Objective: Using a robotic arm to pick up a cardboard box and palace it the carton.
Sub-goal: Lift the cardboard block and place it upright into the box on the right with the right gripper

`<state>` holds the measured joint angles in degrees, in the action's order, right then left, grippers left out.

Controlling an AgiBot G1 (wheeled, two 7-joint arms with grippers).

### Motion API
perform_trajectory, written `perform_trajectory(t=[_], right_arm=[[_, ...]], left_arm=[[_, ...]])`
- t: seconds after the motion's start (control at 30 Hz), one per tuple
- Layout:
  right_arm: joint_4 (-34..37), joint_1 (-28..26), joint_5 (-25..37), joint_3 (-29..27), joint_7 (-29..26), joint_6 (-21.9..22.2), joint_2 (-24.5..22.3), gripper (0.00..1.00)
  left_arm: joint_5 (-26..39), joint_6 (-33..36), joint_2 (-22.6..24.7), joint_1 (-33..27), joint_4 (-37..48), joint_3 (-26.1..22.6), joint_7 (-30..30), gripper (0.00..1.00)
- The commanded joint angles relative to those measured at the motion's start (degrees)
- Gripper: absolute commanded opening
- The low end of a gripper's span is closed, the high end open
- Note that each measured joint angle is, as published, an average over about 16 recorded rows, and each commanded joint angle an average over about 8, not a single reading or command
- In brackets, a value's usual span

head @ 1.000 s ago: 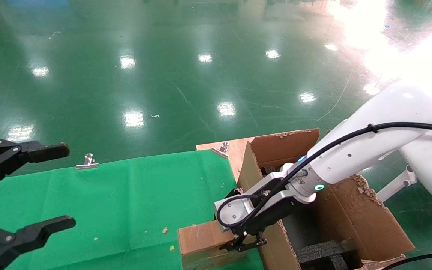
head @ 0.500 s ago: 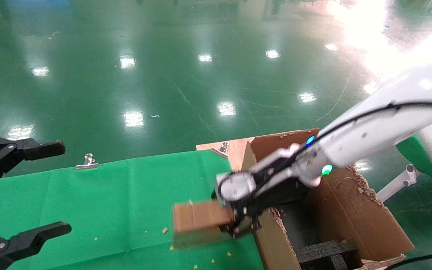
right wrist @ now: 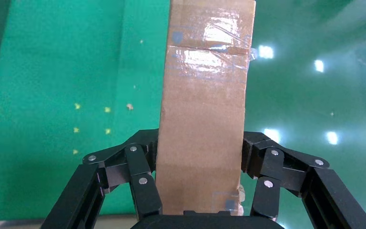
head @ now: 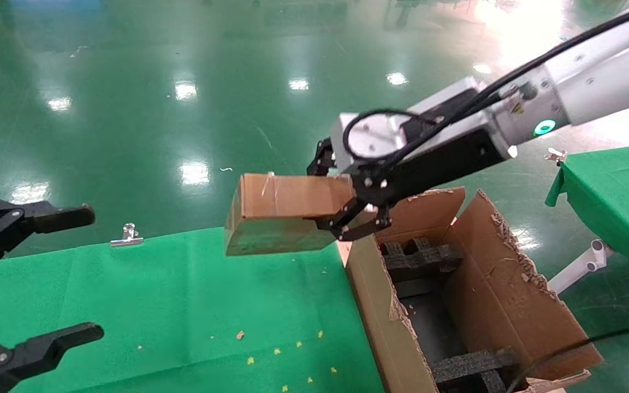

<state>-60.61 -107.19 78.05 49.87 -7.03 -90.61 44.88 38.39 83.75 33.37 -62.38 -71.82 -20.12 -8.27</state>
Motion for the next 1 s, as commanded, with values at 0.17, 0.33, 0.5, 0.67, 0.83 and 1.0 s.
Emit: perform_trajectory(t=[0.17, 0.33, 0.5, 0.67, 0.83, 1.0], right_arm=[[2.55, -3.14, -2.07, 1.48, 0.26, 0.43, -1.57, 0.00], [4.08, -5.19, -1.35, 2.07, -0.71, 0.82, -4.96, 0.00], [4.58, -7.39, 0.46, 2.58, -2.31, 0.80, -9.70, 0.00], [3.86, -9.31, 2.90, 3.60, -4.37, 0.56, -16.08, 0.00], [1.75, -9.57, 5.49, 5.73, -8.09, 0.60, -22.48, 0.00], [-0.81, -6.60, 7.66, 8.28, -16.37, 3.01, -27.82, 0.00]], left_arm=[[0.00, 0.00, 0.00, 0.00, 0.00, 0.00, 0.00, 1.00], [0.00, 0.00, 0.00, 0.00, 0.00, 0.00, 0.00, 1.00], [0.00, 0.00, 0.00, 0.00, 0.00, -0.01, 0.00, 1.00], [-0.01, 0.00, 0.00, 0.00, 0.00, -0.01, 0.00, 1.00], [-0.01, 0.00, 0.00, 0.00, 0.00, -0.01, 0.01, 1.00], [-0.01, 0.00, 0.00, 0.00, 0.00, -0.01, 0.01, 1.00]])
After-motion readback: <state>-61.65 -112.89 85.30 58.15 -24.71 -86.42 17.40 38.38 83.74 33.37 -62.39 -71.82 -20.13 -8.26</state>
